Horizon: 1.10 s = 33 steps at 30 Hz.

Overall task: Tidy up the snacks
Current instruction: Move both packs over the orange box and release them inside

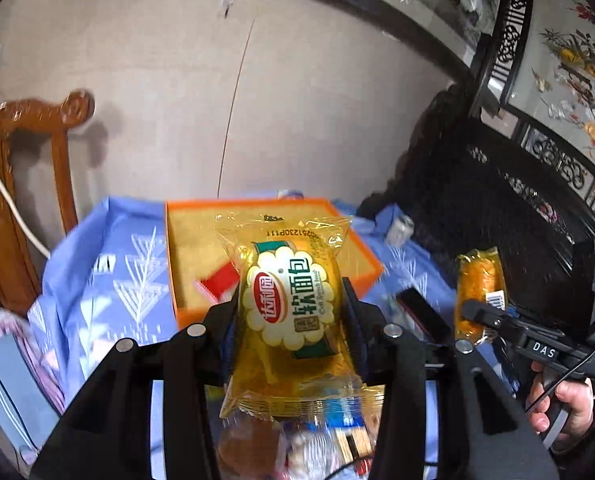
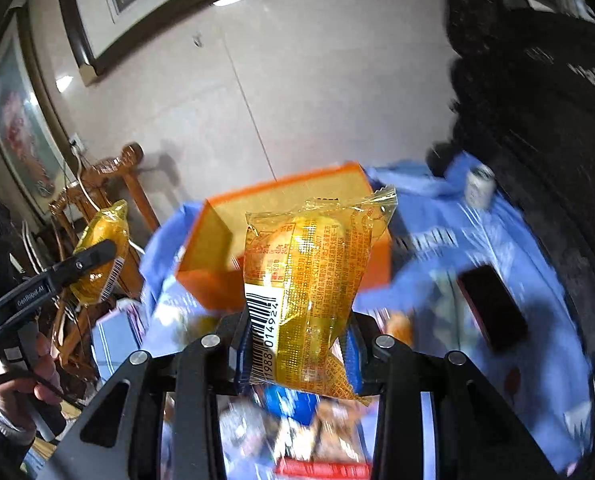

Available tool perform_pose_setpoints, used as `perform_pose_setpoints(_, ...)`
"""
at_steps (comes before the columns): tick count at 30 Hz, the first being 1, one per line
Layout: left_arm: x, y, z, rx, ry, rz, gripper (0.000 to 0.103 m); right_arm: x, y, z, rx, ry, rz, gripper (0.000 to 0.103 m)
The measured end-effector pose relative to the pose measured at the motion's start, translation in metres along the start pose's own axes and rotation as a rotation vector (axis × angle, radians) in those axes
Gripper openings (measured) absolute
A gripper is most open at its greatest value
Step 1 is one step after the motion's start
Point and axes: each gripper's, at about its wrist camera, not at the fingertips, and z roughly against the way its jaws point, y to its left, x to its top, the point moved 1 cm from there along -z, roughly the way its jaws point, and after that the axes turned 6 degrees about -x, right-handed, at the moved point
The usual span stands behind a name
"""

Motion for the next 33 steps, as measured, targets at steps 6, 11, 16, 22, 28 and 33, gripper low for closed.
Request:
perform_pose_setpoints(6, 0.058, 0.01, -0.032, 0.02, -0.036, -0.027, 0.043, 0.066, 0.015, -0.039, 0.035, -0.068, 0.062, 0.036)
perform_pose_setpoints(11, 0.094, 0.021, -0.068, 0.049, -0.034, -0.056, 0.045, 0.111, 0.02, -0.086, 0.053, -0.069, 0.078, 0.038)
perform_pose_setpoints(16, 0.111, 0.039, -0.093, 0.185, -0.024, 0.007, 0.099, 0.134, 0.024, -0.116, -0.007, -0.066, 0.101, 0.071)
perform_pose_setpoints(22, 0.089, 0.05, -0.088, 0.155, -0.002, 0.054, 0.099, 0.105, 0.017, -0.1, 0.054, -0.03, 0.11, 0.071)
perform_pose_setpoints(28, 0.037, 0.053, -0.074, 0.15, 0.066, 0.102, 0.099, 0.036, -0.006, -0.086, 0.041, 0.107, 0.093, 0.071)
perform_pose_setpoints(33, -0.013, 0.046, -0.052, 0.149, 0.113, 0.102, 0.099, -0.051, -0.024, -0.065, 0.041, 0.239, 0.124, 0.071)
